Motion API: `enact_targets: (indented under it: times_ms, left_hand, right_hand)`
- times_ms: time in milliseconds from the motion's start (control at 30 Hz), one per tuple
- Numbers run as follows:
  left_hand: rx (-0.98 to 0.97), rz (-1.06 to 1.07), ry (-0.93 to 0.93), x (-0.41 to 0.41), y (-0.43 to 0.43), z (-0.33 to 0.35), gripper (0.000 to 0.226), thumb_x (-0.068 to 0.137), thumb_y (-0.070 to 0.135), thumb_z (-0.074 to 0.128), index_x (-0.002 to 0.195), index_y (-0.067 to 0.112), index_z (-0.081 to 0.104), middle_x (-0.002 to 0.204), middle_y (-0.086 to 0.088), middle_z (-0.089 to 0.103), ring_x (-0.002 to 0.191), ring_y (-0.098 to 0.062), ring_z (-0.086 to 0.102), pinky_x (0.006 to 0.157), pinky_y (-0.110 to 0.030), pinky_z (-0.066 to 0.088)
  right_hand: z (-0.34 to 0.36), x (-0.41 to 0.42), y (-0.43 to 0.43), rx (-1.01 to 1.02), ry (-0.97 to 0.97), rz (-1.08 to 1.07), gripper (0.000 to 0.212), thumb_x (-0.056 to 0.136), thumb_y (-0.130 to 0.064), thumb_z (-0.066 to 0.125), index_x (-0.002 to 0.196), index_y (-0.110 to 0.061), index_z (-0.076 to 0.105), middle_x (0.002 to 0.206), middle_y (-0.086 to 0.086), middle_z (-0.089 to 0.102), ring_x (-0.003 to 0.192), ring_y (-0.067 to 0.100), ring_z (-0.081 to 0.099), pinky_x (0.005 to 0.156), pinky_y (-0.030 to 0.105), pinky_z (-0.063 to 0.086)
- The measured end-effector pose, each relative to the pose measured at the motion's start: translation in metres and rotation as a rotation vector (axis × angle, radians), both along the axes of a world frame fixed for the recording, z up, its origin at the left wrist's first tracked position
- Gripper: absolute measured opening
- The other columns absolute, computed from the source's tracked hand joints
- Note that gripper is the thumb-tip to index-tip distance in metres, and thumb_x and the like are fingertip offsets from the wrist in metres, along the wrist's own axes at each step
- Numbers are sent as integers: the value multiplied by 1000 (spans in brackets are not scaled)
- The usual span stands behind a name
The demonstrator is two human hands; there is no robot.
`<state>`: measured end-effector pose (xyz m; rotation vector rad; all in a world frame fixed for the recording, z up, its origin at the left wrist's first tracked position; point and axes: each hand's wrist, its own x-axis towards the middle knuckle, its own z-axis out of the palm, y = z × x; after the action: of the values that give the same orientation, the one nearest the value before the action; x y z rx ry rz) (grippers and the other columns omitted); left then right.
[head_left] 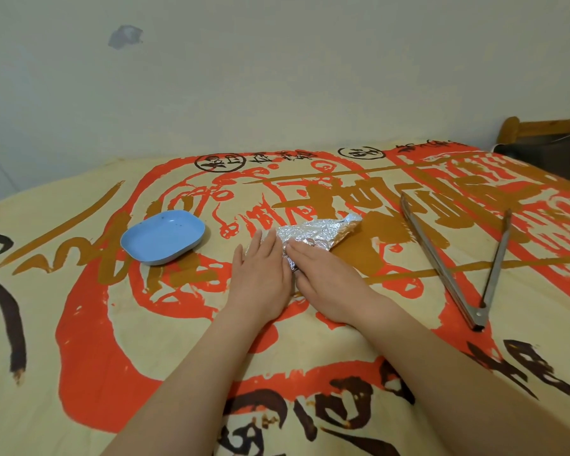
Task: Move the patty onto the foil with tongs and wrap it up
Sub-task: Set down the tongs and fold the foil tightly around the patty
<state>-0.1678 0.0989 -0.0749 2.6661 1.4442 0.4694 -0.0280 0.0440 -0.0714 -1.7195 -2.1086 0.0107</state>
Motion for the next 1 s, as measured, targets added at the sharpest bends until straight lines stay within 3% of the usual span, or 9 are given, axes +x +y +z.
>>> enact_targets:
  times_ms: [267,433,567,633,733,833,1000]
  left_hand:
    - [-96,-27,-9,-2,0,-2,61,100,46,14,152,16,5,162,-3,0,148,-18,-6,118,-40,1]
    - [-81,-46,48,-2,4,-3,64,100,48,18,152,14,1,162,-5,-3,148,-22,-8,118,-39,2]
    - [-110,-74,31,-4,7,0,65,100,46,25,152,14,4,162,-5,-1,148,-22,-6,118,-39,5]
    - [-125,-97,7,-7,8,1,65,100,45,27,152,14,6,162,-4,1,148,-21,-5,118,-38,5]
    - [-86,-141,-13,-10,9,2,59,101,37,30,152,14,12,162,-3,6,148,-22,-2,118,-38,6]
    - [-43,-153,-33,-9,8,1,52,103,27,31,151,13,16,161,-3,9,148,-22,-1,118,-37,5]
    - [-9,-140,-24,-8,9,0,56,99,15,36,151,14,16,162,-2,8,148,-22,-1,119,-42,3]
  right_hand:
    - [2,0,-1,-11,-12,-36,51,99,-20,37,149,-13,32,154,4,36,142,16,28,117,28,19]
    - [0,1,1,-74,-26,-35,53,99,-19,34,151,-12,25,158,6,27,146,18,19,119,30,10]
    - [-2,3,2,-61,-4,-20,53,98,-18,36,150,-12,27,157,6,28,145,19,21,118,30,12]
    - [0,6,0,-31,11,4,50,96,-17,40,146,-11,36,153,6,37,143,20,28,117,31,18]
    - [10,21,-1,113,-75,19,37,85,-6,54,120,-11,64,127,5,63,132,26,44,113,40,29]
    - [17,36,-3,177,-186,-58,38,76,1,62,109,-15,72,124,2,67,132,26,46,115,50,24]
    - [20,45,-4,150,-239,-108,31,83,-5,64,106,-23,75,123,-5,67,137,22,40,117,52,12]
